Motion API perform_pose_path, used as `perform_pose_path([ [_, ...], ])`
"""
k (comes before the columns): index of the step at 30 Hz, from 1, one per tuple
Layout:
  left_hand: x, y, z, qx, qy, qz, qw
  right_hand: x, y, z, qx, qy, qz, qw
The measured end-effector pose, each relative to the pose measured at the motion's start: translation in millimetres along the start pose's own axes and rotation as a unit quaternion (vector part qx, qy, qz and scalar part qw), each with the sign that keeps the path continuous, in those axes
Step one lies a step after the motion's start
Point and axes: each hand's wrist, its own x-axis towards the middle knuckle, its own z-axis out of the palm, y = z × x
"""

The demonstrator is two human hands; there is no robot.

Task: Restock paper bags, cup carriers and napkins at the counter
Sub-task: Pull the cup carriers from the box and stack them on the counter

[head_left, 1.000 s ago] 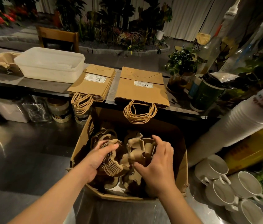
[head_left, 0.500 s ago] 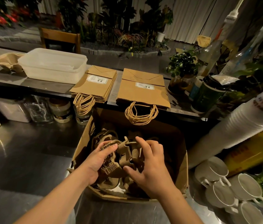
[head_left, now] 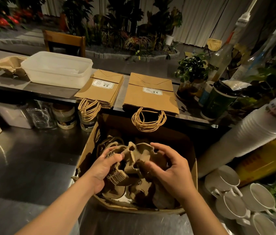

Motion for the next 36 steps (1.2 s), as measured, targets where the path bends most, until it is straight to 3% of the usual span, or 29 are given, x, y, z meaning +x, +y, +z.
perform_pose_path([
  [4,-3.0,-0.3,3.8,0.001,0.001,0.016,1.000,-3.4,-5.6,11.3,0.072,0.076,0.032,0.994],
  [12,-10.5,0.1,14.7,0.020,0.000,0.062,0.998,-1.4,-13.5,38.3,0.006,0.118,0.078,0.990],
  [17,-14.4,-0.1,18.3,0.047,-0.015,0.093,0.994,1.3,-17.4,52.6,0.021,0.109,0.105,0.988],
  [36,-18.3,-1.2,23.3,0.068,-0.045,0.129,0.988,-1.0,-13.7,73.9,0.007,-0.024,0.019,0.999],
])
